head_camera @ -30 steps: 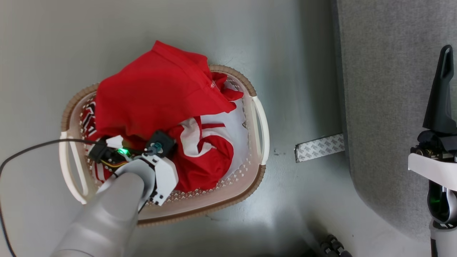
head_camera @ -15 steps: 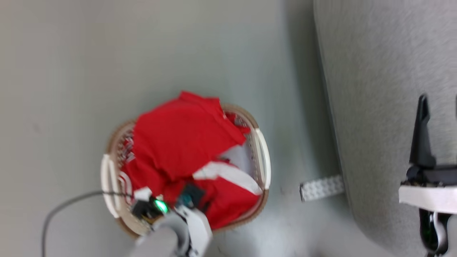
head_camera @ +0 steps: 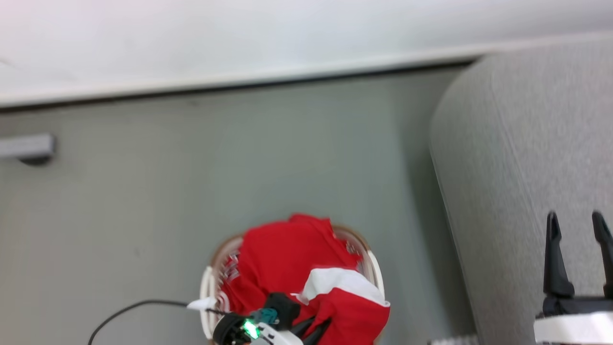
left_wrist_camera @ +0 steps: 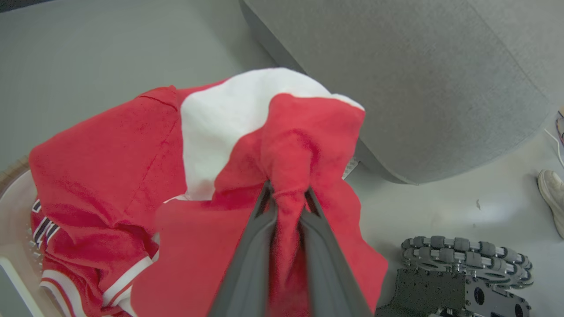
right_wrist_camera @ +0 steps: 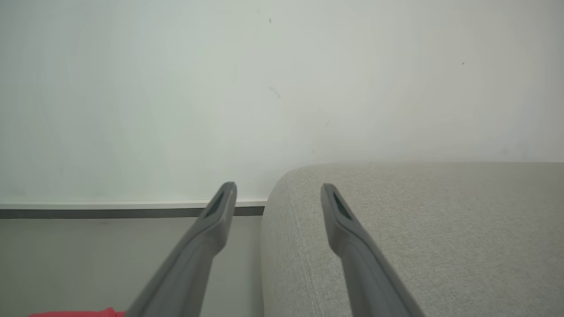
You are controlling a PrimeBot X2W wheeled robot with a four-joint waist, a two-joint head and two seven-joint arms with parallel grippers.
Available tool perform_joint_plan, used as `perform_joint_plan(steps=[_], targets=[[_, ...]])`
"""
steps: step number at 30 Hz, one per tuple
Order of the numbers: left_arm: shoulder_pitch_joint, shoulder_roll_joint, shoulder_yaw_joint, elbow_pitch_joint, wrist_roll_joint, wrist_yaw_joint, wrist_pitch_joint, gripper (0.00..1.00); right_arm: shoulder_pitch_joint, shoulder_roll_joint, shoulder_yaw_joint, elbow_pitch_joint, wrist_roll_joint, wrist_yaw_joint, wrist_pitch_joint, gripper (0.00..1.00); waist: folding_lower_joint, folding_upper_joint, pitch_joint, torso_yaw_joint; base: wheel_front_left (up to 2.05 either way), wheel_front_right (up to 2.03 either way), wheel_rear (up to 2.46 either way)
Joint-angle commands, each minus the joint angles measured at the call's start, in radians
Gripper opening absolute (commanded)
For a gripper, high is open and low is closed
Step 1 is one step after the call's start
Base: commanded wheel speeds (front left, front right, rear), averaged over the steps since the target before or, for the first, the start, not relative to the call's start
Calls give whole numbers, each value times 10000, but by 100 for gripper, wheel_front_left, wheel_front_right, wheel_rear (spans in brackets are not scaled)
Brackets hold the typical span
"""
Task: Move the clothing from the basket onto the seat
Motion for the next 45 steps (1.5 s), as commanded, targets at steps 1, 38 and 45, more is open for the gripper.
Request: perform_joint_plan(steps=[1,38,45], targets=[[277,121,114,-295,-229,-20,-199,0,365,-23,-109,37,-25,-25,-28,100,3,0,-1266,677,0,0,0],[1837,1432,3863,-5286,740,2437,-917,0,2216,-22,337,226,-327,-25,-28,100,3,0,-4015,1025,0,0,0],[1786,1381,3750,-5336,763,2387,-897,0,2144,-21,656,166,-374,-25,-28,100,3,0,-3968,1054,0,0,0]])
